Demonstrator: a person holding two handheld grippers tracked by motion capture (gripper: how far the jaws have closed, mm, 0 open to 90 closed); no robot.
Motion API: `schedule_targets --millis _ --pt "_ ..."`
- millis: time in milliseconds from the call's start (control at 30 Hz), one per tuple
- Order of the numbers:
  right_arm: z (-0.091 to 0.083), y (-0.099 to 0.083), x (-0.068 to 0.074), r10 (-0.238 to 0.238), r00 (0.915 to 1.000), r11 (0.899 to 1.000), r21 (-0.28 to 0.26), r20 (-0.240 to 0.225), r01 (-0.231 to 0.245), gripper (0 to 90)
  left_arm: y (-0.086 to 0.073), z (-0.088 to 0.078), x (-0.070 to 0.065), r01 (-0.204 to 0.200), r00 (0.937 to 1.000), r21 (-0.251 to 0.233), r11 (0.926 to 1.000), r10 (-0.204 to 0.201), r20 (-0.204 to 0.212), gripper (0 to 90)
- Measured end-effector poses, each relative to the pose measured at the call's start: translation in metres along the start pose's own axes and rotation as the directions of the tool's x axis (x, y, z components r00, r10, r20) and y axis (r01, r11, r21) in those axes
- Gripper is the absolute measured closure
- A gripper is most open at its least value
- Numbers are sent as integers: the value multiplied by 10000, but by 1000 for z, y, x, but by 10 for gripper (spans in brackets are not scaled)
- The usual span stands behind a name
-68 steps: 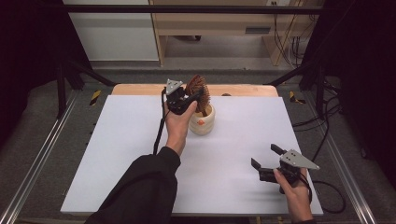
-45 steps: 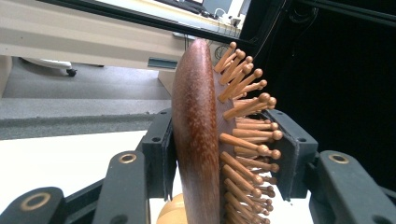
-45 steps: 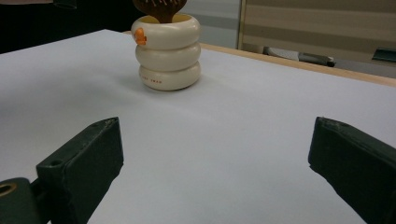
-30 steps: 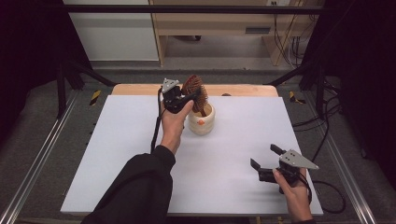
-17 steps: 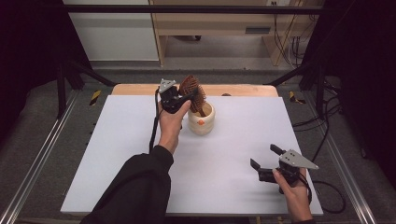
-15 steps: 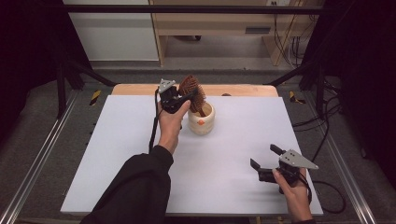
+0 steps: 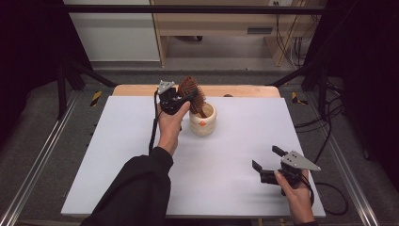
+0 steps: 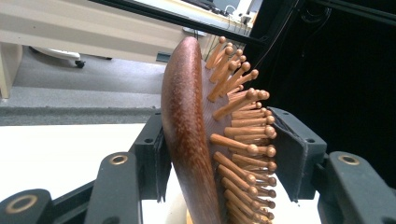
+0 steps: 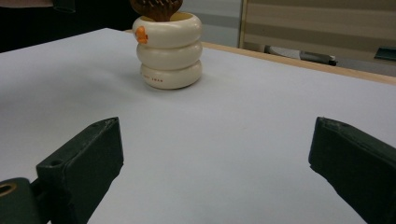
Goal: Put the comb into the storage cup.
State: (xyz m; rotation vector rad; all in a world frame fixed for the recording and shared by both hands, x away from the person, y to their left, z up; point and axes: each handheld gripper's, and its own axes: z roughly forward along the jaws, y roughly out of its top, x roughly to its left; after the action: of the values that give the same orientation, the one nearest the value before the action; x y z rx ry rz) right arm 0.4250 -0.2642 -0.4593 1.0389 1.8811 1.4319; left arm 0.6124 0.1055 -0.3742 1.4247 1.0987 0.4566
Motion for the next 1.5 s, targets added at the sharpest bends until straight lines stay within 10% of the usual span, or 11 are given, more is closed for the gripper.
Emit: schedule_targets --millis 1500 --pt "1 0 1 -15 10000 10000 64 -35 16 36 -1 1 5 146 9996 -38 9999 -147 -238 348"
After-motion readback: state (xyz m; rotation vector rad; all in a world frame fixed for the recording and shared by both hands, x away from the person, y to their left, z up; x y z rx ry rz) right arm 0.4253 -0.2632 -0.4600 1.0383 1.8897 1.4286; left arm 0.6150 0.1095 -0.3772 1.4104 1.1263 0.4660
